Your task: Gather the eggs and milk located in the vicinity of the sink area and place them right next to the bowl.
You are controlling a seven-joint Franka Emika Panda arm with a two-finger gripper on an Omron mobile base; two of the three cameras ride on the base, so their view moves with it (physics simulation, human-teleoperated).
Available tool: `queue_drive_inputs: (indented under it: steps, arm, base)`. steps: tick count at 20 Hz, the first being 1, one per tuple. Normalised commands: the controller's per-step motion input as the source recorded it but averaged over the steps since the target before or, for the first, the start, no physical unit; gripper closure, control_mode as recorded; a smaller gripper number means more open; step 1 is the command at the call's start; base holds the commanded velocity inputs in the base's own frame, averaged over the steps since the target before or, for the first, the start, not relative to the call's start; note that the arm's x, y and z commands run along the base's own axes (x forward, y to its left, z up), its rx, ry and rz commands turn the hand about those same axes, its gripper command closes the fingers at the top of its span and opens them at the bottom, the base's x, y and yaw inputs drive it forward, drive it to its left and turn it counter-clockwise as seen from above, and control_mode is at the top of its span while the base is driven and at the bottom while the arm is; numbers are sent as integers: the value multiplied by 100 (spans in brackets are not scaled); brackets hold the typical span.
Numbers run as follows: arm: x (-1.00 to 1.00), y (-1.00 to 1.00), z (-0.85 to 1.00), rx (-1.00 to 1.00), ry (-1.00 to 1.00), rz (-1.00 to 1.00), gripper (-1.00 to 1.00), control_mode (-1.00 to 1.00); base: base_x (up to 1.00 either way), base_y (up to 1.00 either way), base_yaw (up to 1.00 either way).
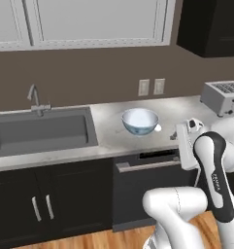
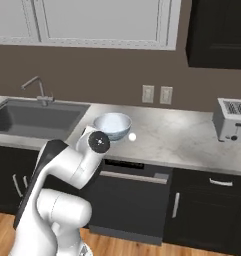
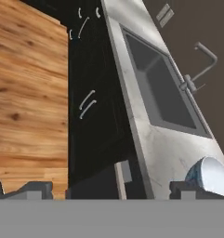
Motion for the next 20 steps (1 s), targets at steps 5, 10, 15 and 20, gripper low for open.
queue_drive_inputs:
  steps: [5, 10, 15, 20]
  arm:
    - [0, 0, 0, 0, 0, 0, -100, 100]
    - [0, 0, 0, 0, 0, 0, -100, 100]
    - [0, 0, 0, 0, 0, 0, -100, 100]
    - [0, 0, 0, 0, 0, 0, -100, 100]
  base:
    - [-2, 76, 0]
    - [-3, 72, 0]
    - [-3, 97, 0]
    - [0, 100, 0]
